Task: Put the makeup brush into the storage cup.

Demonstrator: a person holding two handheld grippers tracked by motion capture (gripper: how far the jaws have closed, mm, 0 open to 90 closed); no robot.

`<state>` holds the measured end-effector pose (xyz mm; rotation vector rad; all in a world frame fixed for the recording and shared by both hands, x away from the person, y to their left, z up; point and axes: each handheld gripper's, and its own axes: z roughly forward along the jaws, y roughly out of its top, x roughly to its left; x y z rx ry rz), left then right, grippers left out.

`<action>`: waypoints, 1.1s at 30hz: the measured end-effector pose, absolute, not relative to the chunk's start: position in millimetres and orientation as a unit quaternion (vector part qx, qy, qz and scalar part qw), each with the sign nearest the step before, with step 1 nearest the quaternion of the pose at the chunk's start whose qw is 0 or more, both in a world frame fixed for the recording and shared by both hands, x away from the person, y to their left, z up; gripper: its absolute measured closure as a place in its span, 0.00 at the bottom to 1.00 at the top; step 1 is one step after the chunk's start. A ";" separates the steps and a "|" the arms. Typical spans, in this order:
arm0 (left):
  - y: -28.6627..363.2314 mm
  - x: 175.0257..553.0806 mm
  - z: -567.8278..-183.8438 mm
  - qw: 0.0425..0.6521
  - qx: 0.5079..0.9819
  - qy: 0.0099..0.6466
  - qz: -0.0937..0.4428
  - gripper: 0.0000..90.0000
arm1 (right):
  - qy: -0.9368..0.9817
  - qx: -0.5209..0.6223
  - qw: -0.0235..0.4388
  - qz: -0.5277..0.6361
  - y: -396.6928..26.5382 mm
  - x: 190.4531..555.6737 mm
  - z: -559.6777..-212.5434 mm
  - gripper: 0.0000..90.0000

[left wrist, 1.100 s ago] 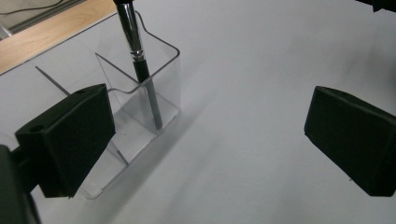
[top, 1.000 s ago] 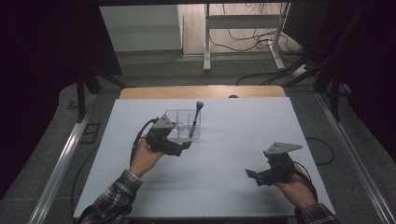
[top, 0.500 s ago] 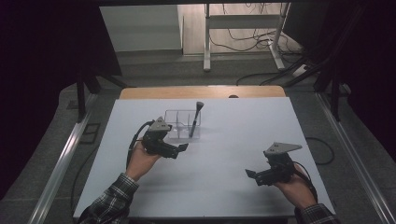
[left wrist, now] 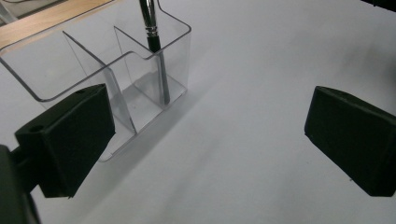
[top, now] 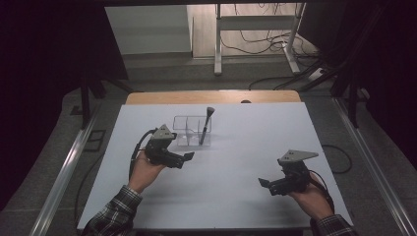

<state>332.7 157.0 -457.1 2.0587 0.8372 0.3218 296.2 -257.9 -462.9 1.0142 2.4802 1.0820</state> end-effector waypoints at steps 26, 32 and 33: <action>173.1 318.9 -463.2 0.435 0.819 0.353 0.125 0.02 | 0.850 0.349 0.125 0.375 -257.3 296.8 -463.2 0.00; 179.1 313.1 -464.6 0.435 0.815 0.361 0.127 0.02 | 0.850 0.346 0.128 0.376 -257.6 297.4 -463.0 0.00; 180.2 312.1 -464.8 0.435 0.814 0.363 0.127 0.02 | 0.850 0.346 0.128 0.376 -257.8 297.6 -463.0 0.00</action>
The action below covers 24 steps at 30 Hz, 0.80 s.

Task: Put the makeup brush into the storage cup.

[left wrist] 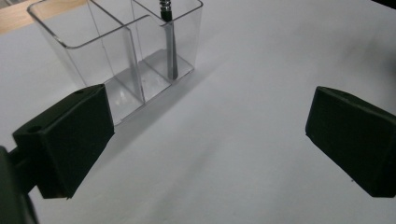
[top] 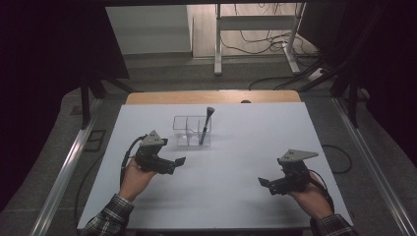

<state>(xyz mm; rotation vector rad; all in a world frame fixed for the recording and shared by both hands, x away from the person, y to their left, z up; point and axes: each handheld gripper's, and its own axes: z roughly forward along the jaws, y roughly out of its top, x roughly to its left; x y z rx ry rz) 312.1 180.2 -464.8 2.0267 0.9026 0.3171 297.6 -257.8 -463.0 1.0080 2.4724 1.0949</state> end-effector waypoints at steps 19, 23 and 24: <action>190.4 300.5 -468.9 0.424 0.816 0.369 0.137 0.02 | 0.842 0.353 0.133 0.386 -261.9 302.5 -462.6 0.00; 193.4 297.8 -469.4 0.424 0.815 0.372 0.135 0.02 | 0.841 0.354 0.134 0.387 -263.0 302.8 -462.2 0.00; 194.4 296.8 -469.7 0.424 0.815 0.372 0.135 0.01 | 0.841 0.354 0.134 0.387 -263.3 302.9 -462.1 0.00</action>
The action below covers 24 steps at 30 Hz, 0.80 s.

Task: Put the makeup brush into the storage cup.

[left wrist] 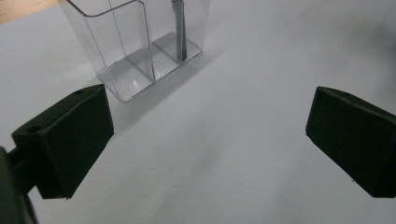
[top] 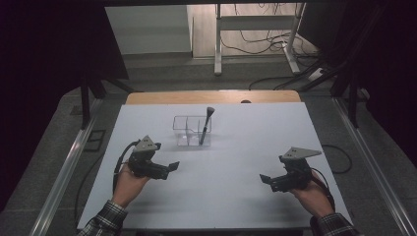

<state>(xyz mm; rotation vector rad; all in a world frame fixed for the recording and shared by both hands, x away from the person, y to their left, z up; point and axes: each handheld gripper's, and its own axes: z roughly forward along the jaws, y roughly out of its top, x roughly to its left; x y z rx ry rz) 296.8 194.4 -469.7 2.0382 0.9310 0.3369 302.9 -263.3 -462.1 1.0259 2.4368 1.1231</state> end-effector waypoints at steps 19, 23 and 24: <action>212.5 278.6 -473.9 0.413 0.811 0.389 0.143 0.01 | 0.839 0.358 0.143 0.383 -269.2 301.4 -461.1 0.00; 218.9 273.6 -476.2 0.408 0.811 0.393 0.147 0.01 | 0.839 0.361 0.139 0.382 -272.1 300.6 -461.3 0.00; 220.5 272.5 -476.8 0.407 0.811 0.393 0.147 0.01 | 0.839 0.364 0.137 0.382 -273.1 300.0 -461.2 0.00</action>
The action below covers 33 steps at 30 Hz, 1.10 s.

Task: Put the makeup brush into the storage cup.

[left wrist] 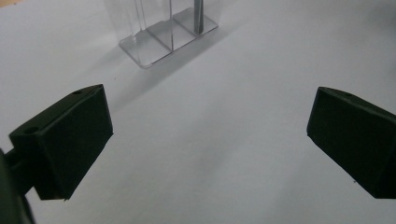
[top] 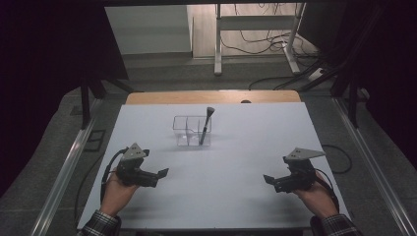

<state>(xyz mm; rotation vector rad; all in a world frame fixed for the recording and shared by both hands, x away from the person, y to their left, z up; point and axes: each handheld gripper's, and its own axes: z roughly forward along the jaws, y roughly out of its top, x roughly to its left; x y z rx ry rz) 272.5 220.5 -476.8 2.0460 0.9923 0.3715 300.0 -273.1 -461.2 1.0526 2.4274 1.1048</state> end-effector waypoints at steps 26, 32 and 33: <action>245.9 251.7 -482.4 0.392 0.804 0.417 0.161 0.01 | 0.828 0.383 0.144 0.384 -293.9 293.6 -460.5 0.00; 251.9 247.1 -483.7 0.386 0.804 0.423 0.163 0.01 | 0.825 0.390 0.144 0.383 -299.8 292.2 -460.9 0.00; 252.9 246.5 -483.9 0.385 0.804 0.424 0.163 0.01 | 0.825 0.390 0.144 0.382 -301.0 292.3 -461.1 0.00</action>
